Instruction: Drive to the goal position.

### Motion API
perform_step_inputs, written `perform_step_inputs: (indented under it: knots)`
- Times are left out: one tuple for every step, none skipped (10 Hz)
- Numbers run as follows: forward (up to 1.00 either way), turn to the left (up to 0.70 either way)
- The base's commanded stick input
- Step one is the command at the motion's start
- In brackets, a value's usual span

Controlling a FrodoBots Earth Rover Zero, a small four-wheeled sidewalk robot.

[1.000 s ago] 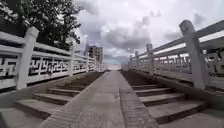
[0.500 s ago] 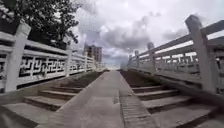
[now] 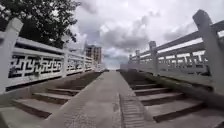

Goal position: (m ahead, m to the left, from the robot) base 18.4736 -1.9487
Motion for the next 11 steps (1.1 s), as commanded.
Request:
perform_step_inputs:
  knots:
    - [0.45,0.00]
    - [0.45,0.00]
    - [0.45,0.00]
    - [0.45,0.00]
    - [0.45,0.00]
    - [0.45,0.00]
    - [0.45,0.00]
    - [0.45,0.00]
    - [0.45,0.00]
    - [0.45,0.00]
    - [0.45,0.00]
